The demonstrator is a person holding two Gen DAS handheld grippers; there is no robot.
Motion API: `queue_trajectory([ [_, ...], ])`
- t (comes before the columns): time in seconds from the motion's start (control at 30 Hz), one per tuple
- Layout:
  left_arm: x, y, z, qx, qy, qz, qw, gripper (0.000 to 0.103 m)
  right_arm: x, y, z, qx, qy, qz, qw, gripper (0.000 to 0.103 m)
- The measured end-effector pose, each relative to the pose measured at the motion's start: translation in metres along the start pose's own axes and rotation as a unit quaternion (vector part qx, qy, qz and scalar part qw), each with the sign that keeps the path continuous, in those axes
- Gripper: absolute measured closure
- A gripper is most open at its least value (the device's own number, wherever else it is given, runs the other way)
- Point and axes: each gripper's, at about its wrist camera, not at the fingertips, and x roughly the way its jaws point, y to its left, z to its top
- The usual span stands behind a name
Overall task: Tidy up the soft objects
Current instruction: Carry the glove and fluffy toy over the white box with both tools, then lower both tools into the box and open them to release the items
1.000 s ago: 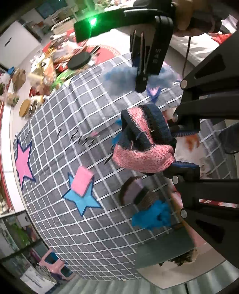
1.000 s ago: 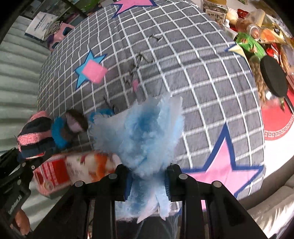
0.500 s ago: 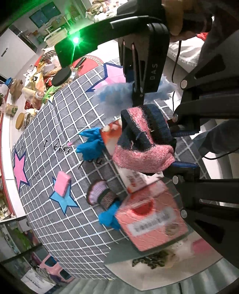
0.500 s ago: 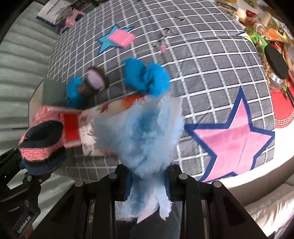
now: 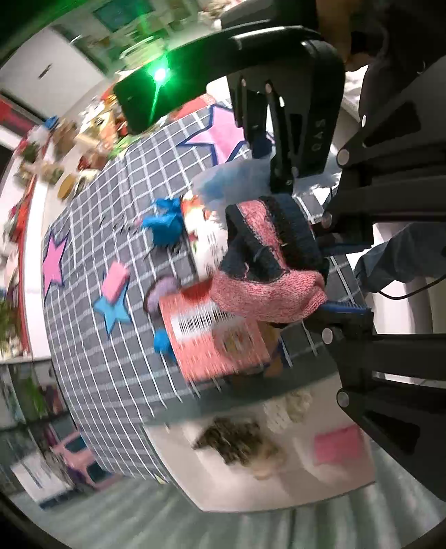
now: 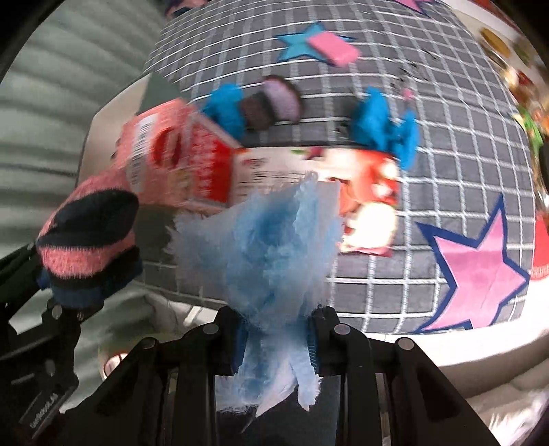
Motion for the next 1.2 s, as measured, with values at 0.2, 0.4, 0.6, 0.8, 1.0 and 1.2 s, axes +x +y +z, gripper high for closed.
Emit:
queue_trajectory([
  [0.2,-0.014,0.036,-0.018,-0.060,-0.019,0.011,0.9979,0.079,0.000,0.041,0.005,-0.052,0.005,-0.002,0.999,0.073],
  [0.4,-0.025,0.067,-0.036,-0.112,-0.036,0.025,0.9927,0.079,0.001,0.084,0.010,-0.106,0.010,-0.008,0.994,0.073],
  [0.6,-0.035,0.105,-0.055,-0.173,-0.049,0.048,0.9824,0.079,0.002,0.122,0.018,-0.155,0.013,-0.011,0.988,0.073],
  [0.8,-0.039,0.146,-0.074,-0.237,-0.052,0.078,0.9669,0.079,0.001,0.155,0.030,-0.189,0.011,-0.007,0.982,0.073],
  [1.0,-0.037,0.179,-0.086,-0.286,-0.048,0.098,0.9521,0.079,0.003,0.182,0.049,-0.201,0.009,0.001,0.979,0.073],
  [1.2,-0.033,0.191,-0.086,-0.307,-0.043,0.107,0.9448,0.079,0.008,0.206,0.067,-0.206,0.011,0.009,0.979,0.073],
])
